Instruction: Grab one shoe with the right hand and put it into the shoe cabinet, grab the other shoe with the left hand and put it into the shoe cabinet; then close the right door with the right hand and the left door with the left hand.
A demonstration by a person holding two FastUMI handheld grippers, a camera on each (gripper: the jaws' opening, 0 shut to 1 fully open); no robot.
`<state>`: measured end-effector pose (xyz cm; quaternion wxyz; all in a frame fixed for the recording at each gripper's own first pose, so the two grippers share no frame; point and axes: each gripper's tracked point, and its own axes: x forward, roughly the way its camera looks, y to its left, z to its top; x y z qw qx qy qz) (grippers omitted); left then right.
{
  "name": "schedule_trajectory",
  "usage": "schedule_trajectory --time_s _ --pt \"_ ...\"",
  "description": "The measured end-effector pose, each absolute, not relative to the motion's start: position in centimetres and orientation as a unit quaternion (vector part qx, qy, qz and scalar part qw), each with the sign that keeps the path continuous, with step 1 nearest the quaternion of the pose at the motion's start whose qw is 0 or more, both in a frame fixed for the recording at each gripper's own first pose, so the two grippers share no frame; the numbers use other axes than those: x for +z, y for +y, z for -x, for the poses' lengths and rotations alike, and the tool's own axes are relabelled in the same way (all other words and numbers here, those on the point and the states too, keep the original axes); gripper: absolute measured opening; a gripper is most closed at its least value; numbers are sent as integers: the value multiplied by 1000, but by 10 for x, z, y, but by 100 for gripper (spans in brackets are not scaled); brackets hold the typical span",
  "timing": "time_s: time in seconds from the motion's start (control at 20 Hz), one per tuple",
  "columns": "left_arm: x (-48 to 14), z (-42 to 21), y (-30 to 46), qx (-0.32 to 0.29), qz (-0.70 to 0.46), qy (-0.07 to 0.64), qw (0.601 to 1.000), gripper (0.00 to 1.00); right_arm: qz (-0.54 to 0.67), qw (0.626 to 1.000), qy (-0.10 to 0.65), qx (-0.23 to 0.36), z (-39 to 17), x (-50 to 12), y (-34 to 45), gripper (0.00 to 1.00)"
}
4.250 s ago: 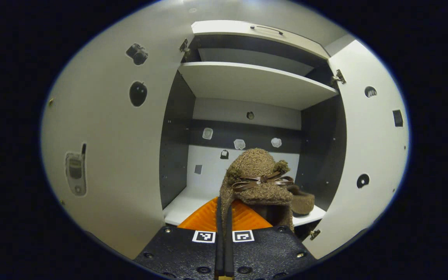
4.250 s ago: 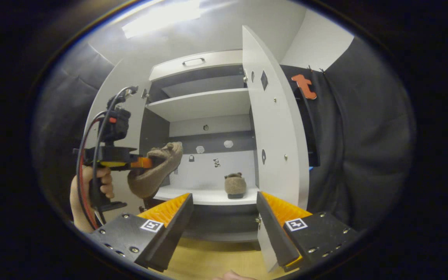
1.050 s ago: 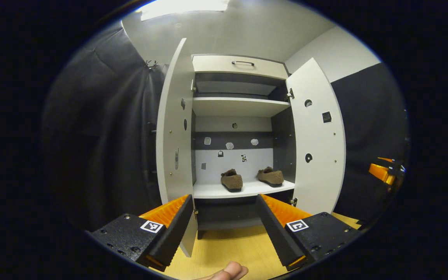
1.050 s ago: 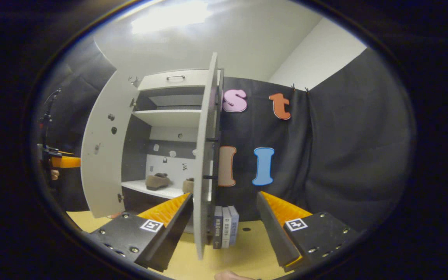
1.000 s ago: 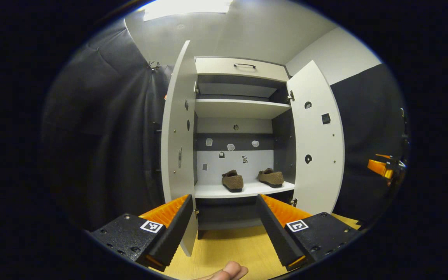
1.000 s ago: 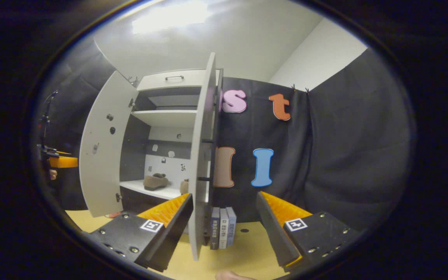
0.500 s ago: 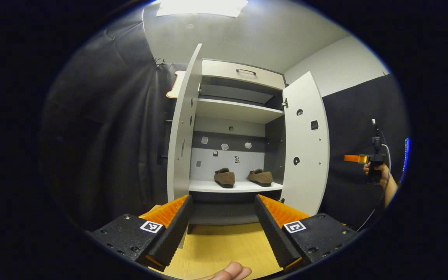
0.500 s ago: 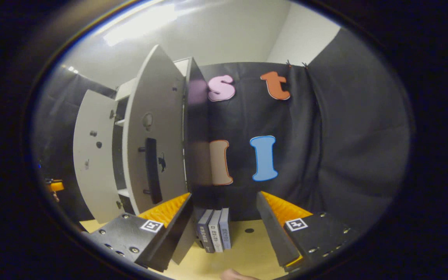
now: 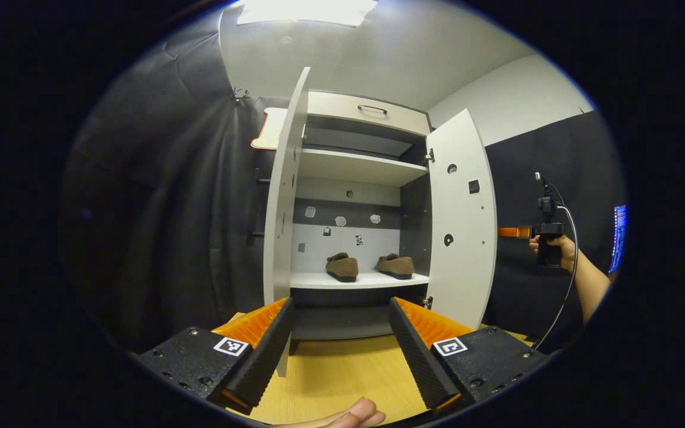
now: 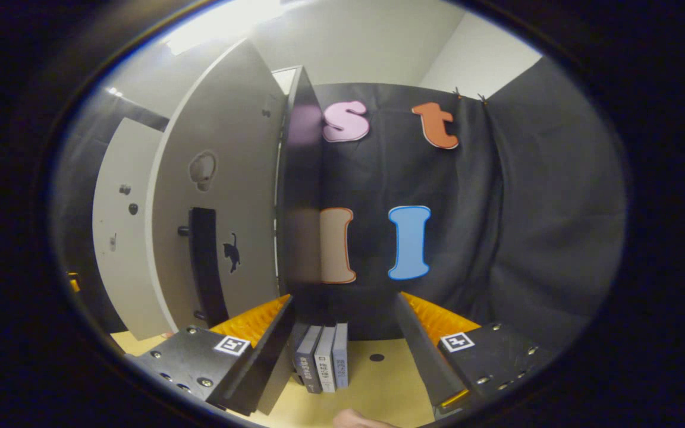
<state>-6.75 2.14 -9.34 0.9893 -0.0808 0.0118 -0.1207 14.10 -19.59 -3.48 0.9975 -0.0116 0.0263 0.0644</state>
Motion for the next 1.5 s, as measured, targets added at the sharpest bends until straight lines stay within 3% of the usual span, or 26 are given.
schedule_trajectory --time_s 0.3,0.4,1.15,1.4,1.5 --pt "-115 62 46 -100 80 34 991 94 37 995 49 76 -151 -35 -149 100" --pt "-113 63 54 -95 79 25 992 98 32 995 47 79 -149 -39 -142 90" --pt "-123 68 78 -84 73 17 994 97 41 995 13 85 -148 -37 -45 93" --pt "-124 67 93 -66 68 19 995 97 32 991 3 132 -140 -42 6 91" --pt "-124 68 105 -58 70 22 996 97 30 990 -4 139 -134 -40 14 96"
